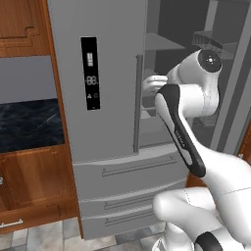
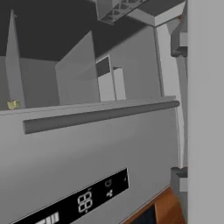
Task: Retrieve the butter from the fridge and place it on a plate on the dining table. Then retrieve the butter knife by the fridge and place it near the plate.
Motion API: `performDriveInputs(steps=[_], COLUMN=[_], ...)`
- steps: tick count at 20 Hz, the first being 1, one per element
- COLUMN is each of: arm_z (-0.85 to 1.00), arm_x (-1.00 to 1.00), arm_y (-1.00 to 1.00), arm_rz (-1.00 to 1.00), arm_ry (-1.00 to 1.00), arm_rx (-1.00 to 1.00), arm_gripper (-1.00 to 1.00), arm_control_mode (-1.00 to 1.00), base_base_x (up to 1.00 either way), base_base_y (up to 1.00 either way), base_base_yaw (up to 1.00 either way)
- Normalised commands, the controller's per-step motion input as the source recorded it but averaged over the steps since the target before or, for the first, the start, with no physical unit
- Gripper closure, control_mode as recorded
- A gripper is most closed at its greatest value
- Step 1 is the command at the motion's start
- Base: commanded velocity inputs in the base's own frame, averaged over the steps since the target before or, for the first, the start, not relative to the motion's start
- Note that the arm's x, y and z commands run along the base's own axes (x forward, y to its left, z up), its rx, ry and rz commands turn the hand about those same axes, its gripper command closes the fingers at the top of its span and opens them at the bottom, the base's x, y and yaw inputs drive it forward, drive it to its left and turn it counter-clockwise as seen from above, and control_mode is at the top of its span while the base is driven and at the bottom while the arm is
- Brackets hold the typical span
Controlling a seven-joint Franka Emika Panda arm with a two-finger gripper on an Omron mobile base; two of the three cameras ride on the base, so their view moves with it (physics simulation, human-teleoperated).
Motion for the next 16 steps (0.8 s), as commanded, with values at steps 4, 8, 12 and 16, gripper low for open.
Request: performDriveInputs(steps=[4,8,12,16], arm_z=[0.00,0.00,0.00,0.00], arm_x=[0.15,0.47,0.59,0.63], arm_y=[0.00,0.08,0.16,0.12], arm_rz=[0.00,0.00,-0.03,-0.06], arm_ry=[0.00,0.00,0.00,0.00], arm_rx=[0.00,-0.06,-0.07,-0.08], arm_gripper=[-1.00,-1.00,-1.00,-1.00], arm_control_mode=[-1.00,-1.00,-1.00,-1.00], base_base_x=[0.00,0.00,0.00,0.00], base_base_y=[0.00,0.00,0.00,0.00], base_base_yaw=[0.00,0.00,0.00,0.00])
